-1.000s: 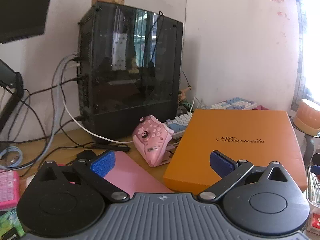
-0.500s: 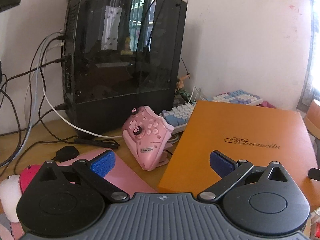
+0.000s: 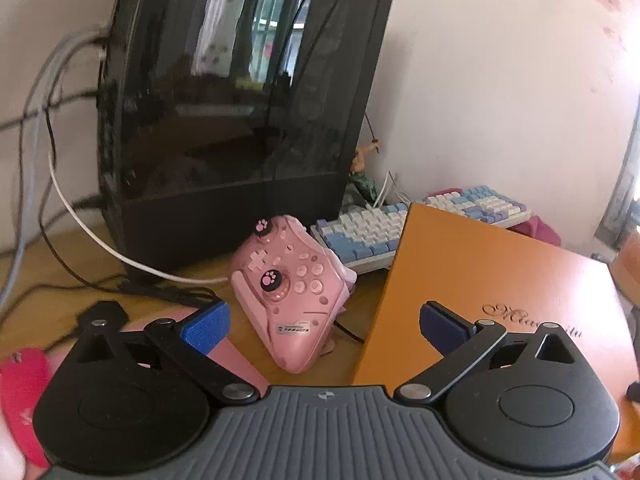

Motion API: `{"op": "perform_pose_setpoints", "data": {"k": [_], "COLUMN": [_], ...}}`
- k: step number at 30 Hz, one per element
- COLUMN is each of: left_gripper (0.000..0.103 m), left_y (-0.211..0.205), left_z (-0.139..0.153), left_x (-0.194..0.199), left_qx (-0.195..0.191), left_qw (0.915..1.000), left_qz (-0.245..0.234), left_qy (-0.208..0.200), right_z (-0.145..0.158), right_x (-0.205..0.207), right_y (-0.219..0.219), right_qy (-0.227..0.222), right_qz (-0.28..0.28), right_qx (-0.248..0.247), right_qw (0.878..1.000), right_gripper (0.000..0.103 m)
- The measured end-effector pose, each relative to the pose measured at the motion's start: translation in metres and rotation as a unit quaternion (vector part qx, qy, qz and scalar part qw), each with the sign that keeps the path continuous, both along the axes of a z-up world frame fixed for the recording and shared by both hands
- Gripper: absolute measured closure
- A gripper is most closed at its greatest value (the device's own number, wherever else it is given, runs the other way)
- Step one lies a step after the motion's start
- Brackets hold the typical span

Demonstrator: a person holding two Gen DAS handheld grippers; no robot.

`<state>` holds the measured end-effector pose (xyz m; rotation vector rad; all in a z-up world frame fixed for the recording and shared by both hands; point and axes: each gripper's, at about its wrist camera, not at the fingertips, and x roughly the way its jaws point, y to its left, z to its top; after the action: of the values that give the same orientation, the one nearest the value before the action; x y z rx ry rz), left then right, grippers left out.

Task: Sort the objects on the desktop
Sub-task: 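Close the right gripper on the orange gift box edge and tilt it up, then close the left gripper on the gift box while the right gripper holds it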

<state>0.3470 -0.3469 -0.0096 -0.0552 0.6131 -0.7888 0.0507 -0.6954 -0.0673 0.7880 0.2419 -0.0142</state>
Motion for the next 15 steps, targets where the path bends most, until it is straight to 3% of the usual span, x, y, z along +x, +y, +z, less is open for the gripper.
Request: {"op": "perform_pose_setpoints", "data": {"k": [7,15], "left_gripper": [0.000,0.000], "left_y": [-0.017,-0.024], "left_z": [-0.030,-0.053], "left_x": [0.020,0.035], "left_qx": [0.011,-0.054], "left_qw": [0.9960,0.9793], "left_qz": [-0.051,-0.113], "left_qy": [0.073,0.159], "right_z": [-0.014,-0.019], "right_x": [-0.009,-0.008], "right_y": [-0.020,-0.026], "right_qy": [-0.018,-0.029], "right_qz": [0.011,0.025], "right_qx": [0.032,0.043], "right_qw": [0.999,0.998], "right_gripper": [0.035,0.035]}}
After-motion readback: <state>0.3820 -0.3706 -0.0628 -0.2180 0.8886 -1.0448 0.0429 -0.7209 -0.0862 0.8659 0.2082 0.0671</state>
